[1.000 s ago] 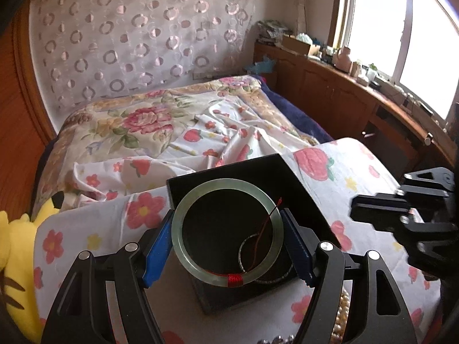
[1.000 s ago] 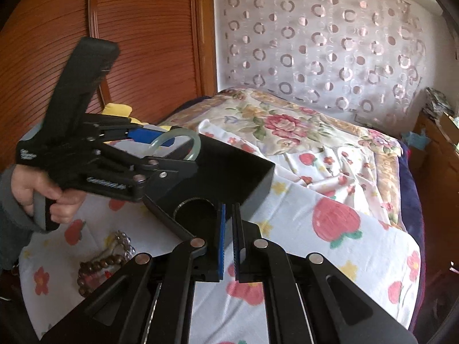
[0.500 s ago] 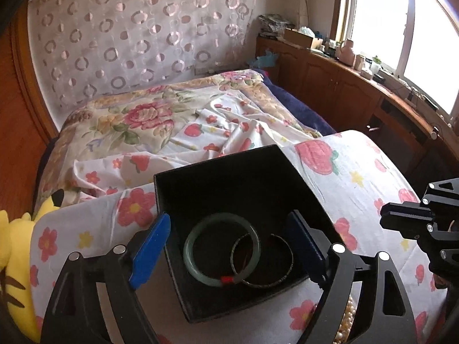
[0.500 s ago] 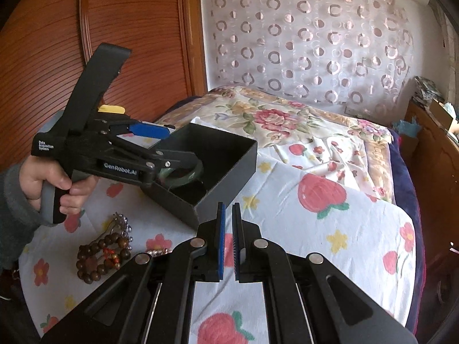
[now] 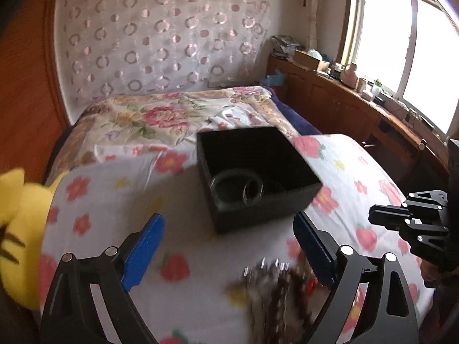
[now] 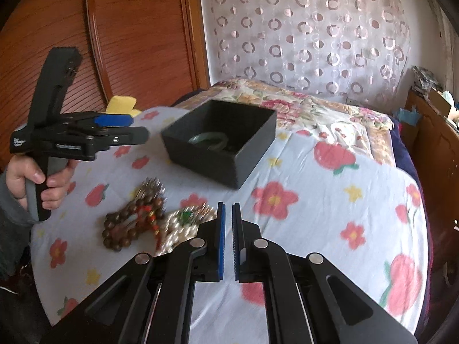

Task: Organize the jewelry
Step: 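Move both empty tools back to the remaining jewelry pile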

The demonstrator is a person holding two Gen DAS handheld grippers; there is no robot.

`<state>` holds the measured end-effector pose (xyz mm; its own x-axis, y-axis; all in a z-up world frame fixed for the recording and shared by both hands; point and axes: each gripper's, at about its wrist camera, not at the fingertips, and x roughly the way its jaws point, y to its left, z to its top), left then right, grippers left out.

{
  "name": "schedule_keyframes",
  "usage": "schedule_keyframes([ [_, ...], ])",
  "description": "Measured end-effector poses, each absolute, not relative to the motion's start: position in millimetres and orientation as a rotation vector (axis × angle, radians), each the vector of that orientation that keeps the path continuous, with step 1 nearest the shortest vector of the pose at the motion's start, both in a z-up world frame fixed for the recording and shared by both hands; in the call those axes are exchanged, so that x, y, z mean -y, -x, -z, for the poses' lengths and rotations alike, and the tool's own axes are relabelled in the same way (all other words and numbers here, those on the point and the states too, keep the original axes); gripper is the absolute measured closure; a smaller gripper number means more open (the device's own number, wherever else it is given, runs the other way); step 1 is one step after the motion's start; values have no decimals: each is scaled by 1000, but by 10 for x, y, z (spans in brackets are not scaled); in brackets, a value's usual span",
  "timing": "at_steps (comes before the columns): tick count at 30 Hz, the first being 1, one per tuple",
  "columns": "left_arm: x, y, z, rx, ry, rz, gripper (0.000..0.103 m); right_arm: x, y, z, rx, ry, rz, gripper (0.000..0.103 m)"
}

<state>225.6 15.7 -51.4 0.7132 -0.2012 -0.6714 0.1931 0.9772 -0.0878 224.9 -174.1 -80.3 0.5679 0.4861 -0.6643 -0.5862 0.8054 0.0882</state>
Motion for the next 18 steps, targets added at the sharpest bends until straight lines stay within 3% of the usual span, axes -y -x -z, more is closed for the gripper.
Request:
schedule_keyframes([
  [3,-245,-2033,619,-751,30,206,15,1702,-2158,879,-748,155,-635,96],
  [5,-293,-1926,665,-756,40,198,15,1674,-2100,929,-761,157,-633,82],
  [6,-316,-1863,692,-759,45,196,15,1661,-2075,945,-765,159,-631,80],
  [18,-391,-1384,832,-764,33,176,15,1315,-1741,1110,-824,177,-717,80],
])
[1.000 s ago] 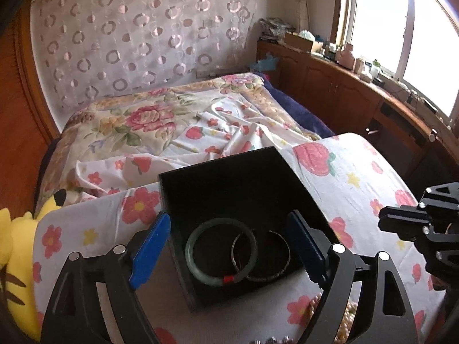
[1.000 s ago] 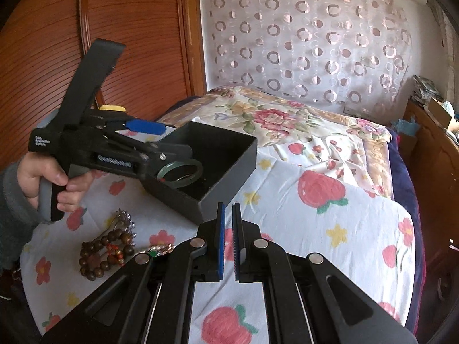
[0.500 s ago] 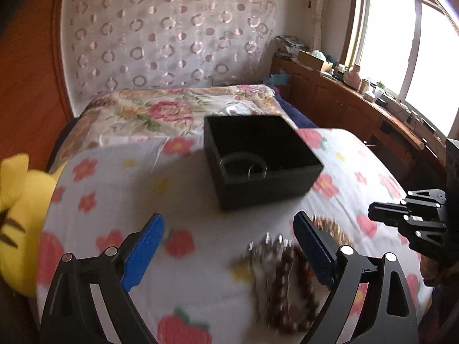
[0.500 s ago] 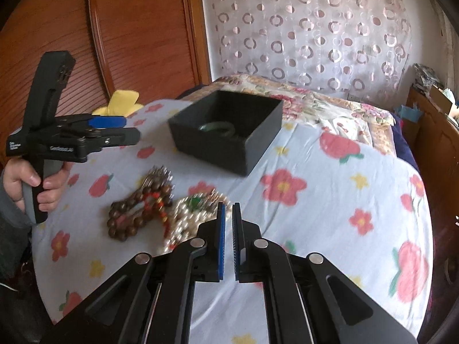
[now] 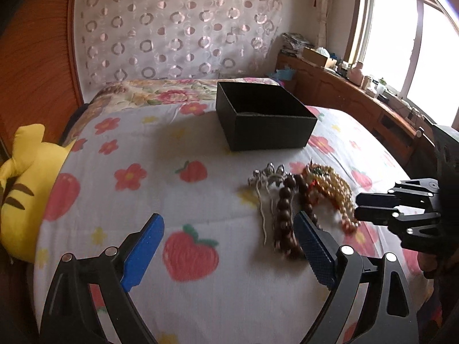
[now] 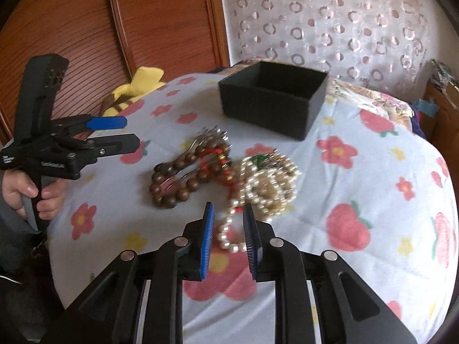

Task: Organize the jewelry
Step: 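Move both empty tools back to the remaining jewelry pile, then grasp the wooden bead bracelet with the left tool while the right tool grasps the pearl necklace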

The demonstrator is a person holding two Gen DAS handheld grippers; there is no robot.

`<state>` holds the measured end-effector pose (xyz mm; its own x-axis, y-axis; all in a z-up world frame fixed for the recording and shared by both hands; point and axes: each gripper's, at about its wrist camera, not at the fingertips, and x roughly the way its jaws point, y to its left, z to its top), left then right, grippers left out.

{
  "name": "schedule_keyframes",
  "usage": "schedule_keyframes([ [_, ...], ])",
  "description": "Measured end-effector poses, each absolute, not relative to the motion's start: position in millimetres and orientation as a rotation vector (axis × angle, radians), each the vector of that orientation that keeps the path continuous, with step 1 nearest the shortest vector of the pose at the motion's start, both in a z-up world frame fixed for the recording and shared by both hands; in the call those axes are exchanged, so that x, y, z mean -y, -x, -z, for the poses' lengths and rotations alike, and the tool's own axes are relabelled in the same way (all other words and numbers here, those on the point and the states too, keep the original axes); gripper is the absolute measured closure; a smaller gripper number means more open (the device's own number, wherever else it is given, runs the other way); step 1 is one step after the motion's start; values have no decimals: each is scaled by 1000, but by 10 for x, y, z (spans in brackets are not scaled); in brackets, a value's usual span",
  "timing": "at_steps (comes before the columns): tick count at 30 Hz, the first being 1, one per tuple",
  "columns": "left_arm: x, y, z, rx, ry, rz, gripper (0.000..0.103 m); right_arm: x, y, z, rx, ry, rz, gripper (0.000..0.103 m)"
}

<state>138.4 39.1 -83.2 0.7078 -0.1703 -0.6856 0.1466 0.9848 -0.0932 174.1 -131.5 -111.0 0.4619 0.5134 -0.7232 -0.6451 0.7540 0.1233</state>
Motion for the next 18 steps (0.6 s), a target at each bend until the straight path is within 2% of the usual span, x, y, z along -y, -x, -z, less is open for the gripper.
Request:
schedule_keyframes([
  [10,-349,-1033,845,-751,14,169,15,1161,-1645,1262,-856,272,-672,81],
  [11,-339,-1017,849,-754,14,172,15,1170,-1640,1262,-855,278,-673,94],
  [18,-227,-979,861,-761,17,224,15,1435,-1443,1141,-787,230,-636,95],
])
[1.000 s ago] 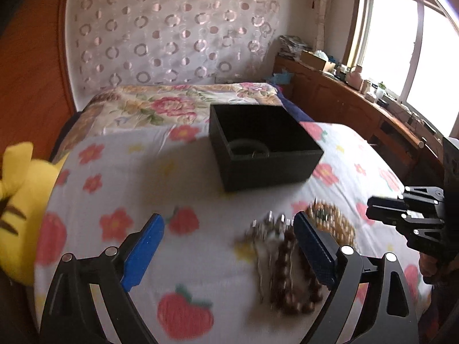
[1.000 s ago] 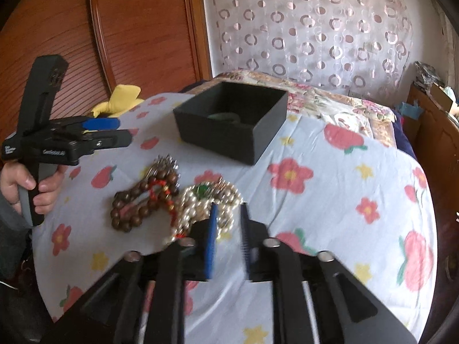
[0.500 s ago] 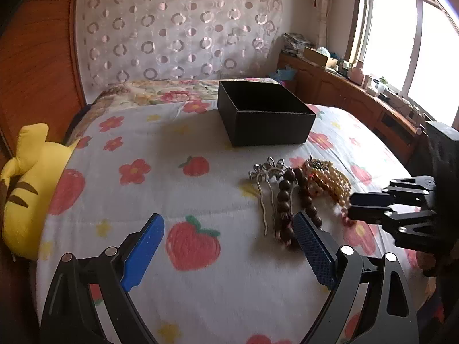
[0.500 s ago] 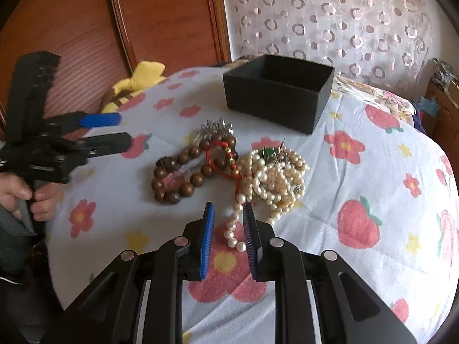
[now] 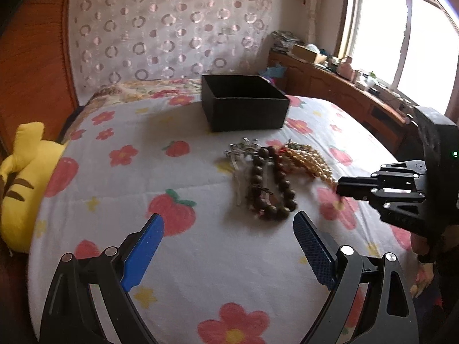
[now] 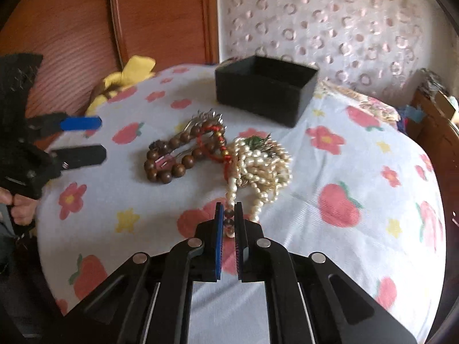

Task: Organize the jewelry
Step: 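Grasp the wooden bead bracelet with the left tool while the right tool grasps the pearl necklace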

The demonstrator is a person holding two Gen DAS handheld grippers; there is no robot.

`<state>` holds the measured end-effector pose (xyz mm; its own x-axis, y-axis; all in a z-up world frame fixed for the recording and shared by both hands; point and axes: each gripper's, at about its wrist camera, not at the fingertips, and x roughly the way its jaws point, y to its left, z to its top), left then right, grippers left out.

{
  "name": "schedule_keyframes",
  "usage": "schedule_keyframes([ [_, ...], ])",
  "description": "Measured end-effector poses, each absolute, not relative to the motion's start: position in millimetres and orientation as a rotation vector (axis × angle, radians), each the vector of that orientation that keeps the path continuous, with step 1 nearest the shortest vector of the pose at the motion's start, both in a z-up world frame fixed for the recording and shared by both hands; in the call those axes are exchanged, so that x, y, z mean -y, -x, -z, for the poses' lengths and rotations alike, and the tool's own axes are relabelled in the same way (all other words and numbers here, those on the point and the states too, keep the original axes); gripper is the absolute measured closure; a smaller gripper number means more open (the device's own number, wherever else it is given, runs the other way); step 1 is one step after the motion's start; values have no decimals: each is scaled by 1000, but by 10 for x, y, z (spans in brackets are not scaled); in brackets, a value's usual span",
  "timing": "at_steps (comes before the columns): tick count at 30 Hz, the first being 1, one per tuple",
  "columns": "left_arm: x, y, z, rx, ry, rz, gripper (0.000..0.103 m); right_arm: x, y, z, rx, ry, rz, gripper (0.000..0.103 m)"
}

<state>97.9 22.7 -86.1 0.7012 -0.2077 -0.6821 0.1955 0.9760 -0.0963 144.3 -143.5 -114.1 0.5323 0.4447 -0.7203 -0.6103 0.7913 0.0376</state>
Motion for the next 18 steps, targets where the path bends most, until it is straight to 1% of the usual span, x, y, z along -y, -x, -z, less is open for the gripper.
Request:
schedule_keyframes([
  [1,-215,-980,860,-764,27,239,22,1474,-1410,1125,-781,221,-636,95],
  [2,-201,-987,863,-773,36,251,32,1514,-1360,1110,-771,216,-630,95],
  [3,-186,-1001,864,-783,42,261,36,1547,-1322,1100,-761,213,-622,95],
  [5,-154,-1020,876,-797,52,284,51,1633,-1237,1082,-742,193,-606,95],
  [6,-123,-1028,883,-804,54,299,54,1679,-1197,1087,-738,183,-601,95],
  [8,-68,-1063,889,-816,62,323,67,1721,-1150,1104,-737,186,-590,95],
  [9,-38,-1085,896,-821,63,332,70,1744,-1123,1128,-737,190,-582,95],
  [10,-7,-1114,893,-823,60,335,73,1747,-1111,1148,-739,189,-580,95],
  [18,197,-1408,952,-846,-24,291,73,1762,-1068,1283,-731,155,-585,95],
])
